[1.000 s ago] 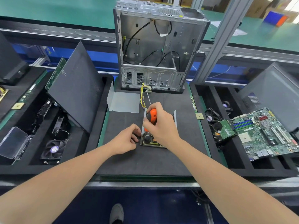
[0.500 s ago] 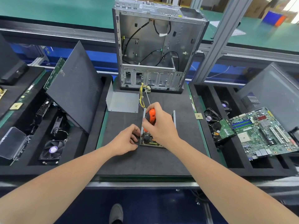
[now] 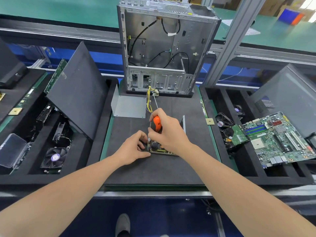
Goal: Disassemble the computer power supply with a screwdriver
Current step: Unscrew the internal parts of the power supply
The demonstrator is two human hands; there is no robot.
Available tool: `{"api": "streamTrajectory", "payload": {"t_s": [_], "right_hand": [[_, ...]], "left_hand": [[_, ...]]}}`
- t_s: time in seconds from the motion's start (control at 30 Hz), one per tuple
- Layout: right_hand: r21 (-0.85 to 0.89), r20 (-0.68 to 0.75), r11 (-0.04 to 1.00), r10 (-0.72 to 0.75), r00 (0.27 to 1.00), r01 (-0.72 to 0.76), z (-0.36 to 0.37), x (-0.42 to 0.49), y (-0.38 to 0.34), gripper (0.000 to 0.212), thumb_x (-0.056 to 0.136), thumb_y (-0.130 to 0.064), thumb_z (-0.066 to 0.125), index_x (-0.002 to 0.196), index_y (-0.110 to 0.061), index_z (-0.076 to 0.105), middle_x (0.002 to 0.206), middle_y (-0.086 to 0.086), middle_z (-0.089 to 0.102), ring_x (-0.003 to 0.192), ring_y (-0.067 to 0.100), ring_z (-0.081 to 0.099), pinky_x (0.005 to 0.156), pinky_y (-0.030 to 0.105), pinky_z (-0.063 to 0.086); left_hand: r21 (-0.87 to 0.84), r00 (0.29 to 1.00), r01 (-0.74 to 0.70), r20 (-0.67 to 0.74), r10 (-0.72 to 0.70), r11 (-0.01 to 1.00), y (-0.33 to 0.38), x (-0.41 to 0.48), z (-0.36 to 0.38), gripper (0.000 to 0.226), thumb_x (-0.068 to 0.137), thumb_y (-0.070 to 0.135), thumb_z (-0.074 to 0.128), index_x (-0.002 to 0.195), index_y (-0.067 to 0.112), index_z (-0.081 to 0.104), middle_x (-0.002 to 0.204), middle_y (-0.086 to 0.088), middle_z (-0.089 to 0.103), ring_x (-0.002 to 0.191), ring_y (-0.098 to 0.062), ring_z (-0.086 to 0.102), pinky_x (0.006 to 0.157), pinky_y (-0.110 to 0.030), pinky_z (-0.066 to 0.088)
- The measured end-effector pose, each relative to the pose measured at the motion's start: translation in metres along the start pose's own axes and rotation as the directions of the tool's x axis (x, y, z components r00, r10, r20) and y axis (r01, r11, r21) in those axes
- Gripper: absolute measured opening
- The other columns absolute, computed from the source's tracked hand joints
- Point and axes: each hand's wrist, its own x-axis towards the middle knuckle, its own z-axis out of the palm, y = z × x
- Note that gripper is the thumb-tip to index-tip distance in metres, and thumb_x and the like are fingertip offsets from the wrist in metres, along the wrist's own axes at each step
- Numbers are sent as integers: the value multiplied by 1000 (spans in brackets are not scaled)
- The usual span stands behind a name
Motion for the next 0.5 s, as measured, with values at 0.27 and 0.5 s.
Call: {"api": "streamTrajectory", "payload": {"t_s": [0.27,0.5], "right_hand": [[-135,115,990,-28,993,43,-19,14,-11,31,81,-32,78,90,-25,49,77,-5,56,73,16,52,63,32,43],[-281,456,952,23,890,120,-49,35,-20,22,78,-16,77,92,-29,69,83,-11,67,78,5,57,63,25,44]], "left_hand": [[33,994,-57,-86,60,998,0,-1,7,48,80,21,89,103,40,51,98,27,60,80,-9,63,69,-21,56],[69,961,-222,-152,230,973,19,-4,-9,51,78,18,85,106,45,52,112,18,54,101,-7,63,82,-23,55]]}}
